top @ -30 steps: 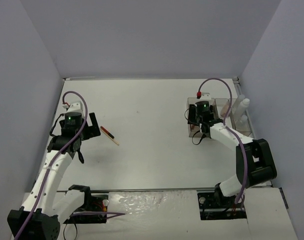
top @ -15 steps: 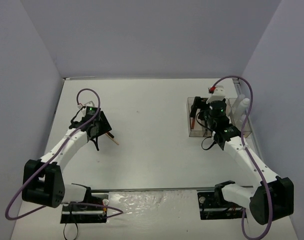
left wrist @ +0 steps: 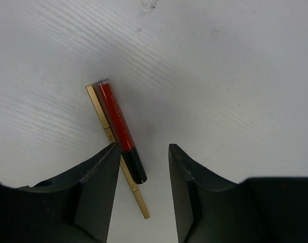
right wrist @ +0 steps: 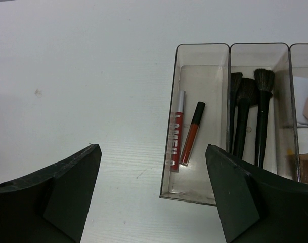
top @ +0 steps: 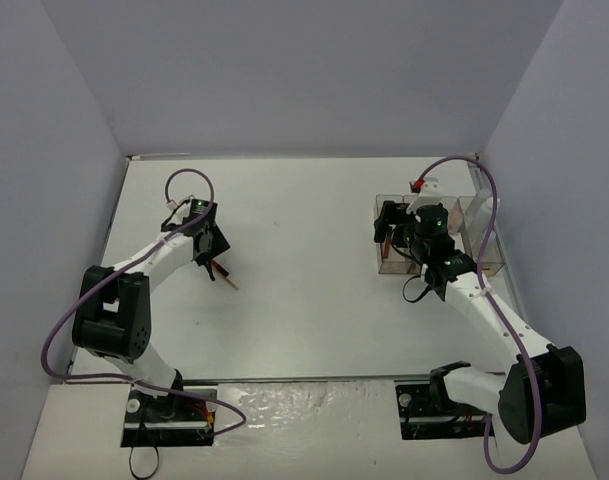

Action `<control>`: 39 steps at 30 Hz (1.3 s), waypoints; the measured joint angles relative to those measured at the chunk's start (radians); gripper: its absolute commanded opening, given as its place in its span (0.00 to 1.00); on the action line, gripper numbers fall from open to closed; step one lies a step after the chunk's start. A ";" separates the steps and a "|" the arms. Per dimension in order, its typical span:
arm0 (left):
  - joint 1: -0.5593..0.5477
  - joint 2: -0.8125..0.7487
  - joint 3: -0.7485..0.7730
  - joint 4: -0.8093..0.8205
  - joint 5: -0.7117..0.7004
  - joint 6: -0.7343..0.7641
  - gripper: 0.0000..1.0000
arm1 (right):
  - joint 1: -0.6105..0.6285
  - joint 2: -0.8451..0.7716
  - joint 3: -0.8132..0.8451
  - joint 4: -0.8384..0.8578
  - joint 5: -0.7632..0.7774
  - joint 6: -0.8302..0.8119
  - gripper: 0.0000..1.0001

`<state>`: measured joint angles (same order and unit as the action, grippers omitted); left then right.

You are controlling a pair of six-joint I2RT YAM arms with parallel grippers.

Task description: Organize the makeup

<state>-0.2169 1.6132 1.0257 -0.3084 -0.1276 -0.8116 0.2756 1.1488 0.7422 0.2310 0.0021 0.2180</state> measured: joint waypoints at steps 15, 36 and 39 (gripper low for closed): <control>0.000 0.069 0.012 0.001 -0.003 -0.031 0.40 | 0.000 0.010 -0.012 0.021 -0.032 0.017 0.82; -0.003 0.174 0.077 0.008 0.015 -0.040 0.05 | 0.000 0.010 -0.015 0.036 -0.039 0.021 0.83; -0.008 0.195 0.102 0.010 0.021 -0.036 0.00 | 0.000 0.010 -0.015 0.039 -0.048 0.021 0.83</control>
<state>-0.2246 1.8086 1.1280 -0.2980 -0.1070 -0.8480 0.2756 1.1591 0.7269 0.2698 -0.0460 0.2390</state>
